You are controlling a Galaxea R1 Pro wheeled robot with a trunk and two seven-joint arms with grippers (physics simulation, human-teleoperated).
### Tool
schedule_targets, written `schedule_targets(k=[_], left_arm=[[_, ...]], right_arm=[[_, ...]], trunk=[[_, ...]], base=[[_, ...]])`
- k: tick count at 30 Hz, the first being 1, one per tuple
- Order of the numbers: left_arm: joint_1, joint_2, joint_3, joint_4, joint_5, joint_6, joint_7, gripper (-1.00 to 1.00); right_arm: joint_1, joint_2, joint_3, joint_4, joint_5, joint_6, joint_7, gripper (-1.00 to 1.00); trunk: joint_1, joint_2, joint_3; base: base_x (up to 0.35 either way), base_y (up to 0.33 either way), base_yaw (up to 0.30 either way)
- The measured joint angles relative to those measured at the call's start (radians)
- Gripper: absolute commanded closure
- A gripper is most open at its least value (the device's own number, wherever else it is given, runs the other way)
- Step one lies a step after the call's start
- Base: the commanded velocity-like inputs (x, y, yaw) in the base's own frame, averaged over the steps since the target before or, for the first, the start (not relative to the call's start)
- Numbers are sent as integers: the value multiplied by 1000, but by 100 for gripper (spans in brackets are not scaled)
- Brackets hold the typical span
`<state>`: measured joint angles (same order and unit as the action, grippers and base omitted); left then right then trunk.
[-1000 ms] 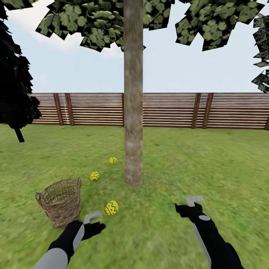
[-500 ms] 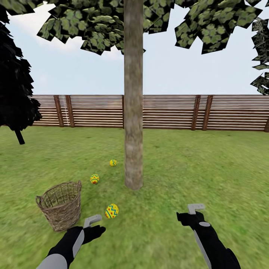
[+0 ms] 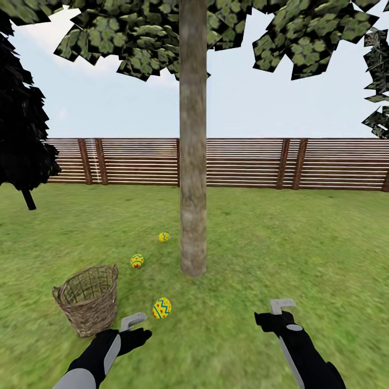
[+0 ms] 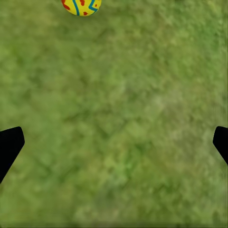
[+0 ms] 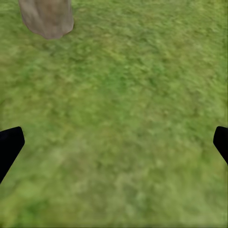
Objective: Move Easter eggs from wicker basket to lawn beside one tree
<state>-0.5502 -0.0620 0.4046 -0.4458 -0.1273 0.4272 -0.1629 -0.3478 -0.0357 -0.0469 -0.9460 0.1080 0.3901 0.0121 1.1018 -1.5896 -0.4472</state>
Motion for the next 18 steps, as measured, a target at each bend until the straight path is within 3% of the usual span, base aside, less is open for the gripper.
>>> schedule_targets(k=[5,11,18], left_arm=[[0,0,1,2,0,0,3,-100],[2,2,1,2,-1,-5,2,-100],[29,7,1,22,-1,-74,-2,-100]], right_arm=[[0,4,29,5,3,0,0,-100],[0,5,33,6,3,0,0,-100],[0,4,34,7,3,-4,0,-100]], trunk=[[-19,35,16],[-42,77,34],[-69,126,56]], base=[[0,0,0],[0,0,0],[0,0,0]])
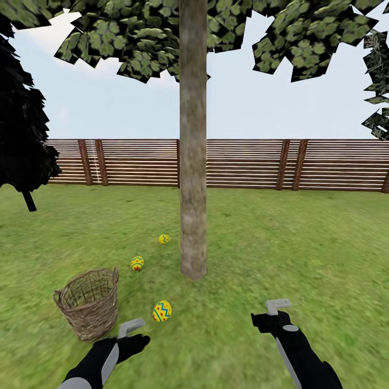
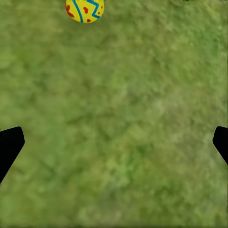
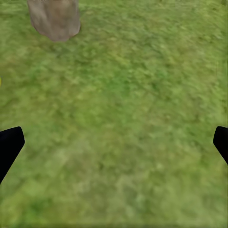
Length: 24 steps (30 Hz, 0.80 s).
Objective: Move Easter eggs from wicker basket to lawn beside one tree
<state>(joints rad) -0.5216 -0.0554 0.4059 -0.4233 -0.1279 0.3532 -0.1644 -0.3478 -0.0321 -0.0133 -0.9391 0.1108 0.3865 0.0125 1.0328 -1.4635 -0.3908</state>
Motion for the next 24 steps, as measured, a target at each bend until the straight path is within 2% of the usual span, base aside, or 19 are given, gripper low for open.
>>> schedule_targets(k=[10,24], left_arm=[[6,6,0,7,2,-30,-1,-100],[8,8,0,7,2,-34,0,-100]], right_arm=[[0,0,0,2,0,-3,0,-100],[0,-2,0,30,0,-6,0,-100]], trunk=[[-38,70,31],[-92,168,75]], base=[[0,0,0],[0,0,0]])
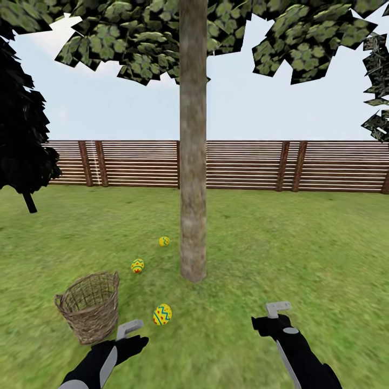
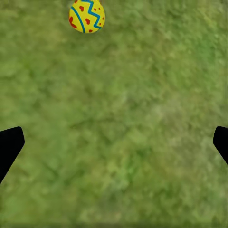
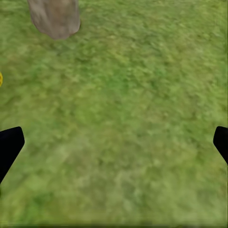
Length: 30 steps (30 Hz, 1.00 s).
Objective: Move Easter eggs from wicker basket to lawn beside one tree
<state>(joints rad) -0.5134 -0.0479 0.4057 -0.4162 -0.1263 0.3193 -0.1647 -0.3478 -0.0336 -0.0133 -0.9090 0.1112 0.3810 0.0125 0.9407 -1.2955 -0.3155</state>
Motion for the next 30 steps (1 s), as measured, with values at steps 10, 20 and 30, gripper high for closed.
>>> schedule_targets(k=[10,20,30], left_arm=[[1,24,0,0,0,0,-6,-100],[43,25,0,-8,4,-2,-9,-100],[45,22,-1,-11,2,-2,-6,-100]], right_arm=[[0,3,1,36,0,-48,0,-100],[0,8,32,78,0,-52,-1,-100],[0,9,34,80,0,-52,-1,-100]], trunk=[[-38,70,31],[-77,140,63],[-115,210,94]], base=[[0,0,0],[0,0,0],[0,0,0]])
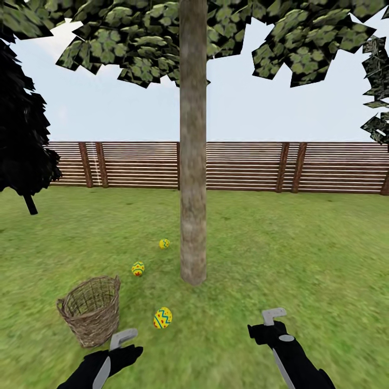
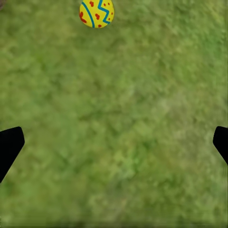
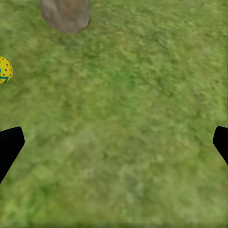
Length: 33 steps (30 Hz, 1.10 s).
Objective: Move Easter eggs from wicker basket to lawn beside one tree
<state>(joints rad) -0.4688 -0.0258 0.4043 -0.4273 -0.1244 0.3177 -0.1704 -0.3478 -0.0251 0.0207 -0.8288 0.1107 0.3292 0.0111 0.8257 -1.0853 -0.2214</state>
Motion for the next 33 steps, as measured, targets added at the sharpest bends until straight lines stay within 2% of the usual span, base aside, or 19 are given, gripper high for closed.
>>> schedule_targets(k=[4,9,17,25,33], left_arm=[[1,3,1,8,-1,-1,-2,-100],[40,-6,-3,11,0,-38,0,-100],[43,-6,-3,14,-1,-41,3,-100],[52,0,0,28,-1,-42,2,-100],[59,11,1,33,-2,-42,-3,-100]], right_arm=[[0,1,1,1,0,0,0,-100],[0,1,1,1,0,0,0,-100],[1,1,1,1,0,0,1,-100],[2,1,2,3,0,0,1,-100],[2,0,1,47,-1,0,1,-100]], trunk=[[-15,28,13],[-35,63,28],[-65,119,53],[-96,175,78],[-127,231,104]], base=[[0,0,0],[0,0,0],[0,0,0],[0,0,0],[0,0,0]])
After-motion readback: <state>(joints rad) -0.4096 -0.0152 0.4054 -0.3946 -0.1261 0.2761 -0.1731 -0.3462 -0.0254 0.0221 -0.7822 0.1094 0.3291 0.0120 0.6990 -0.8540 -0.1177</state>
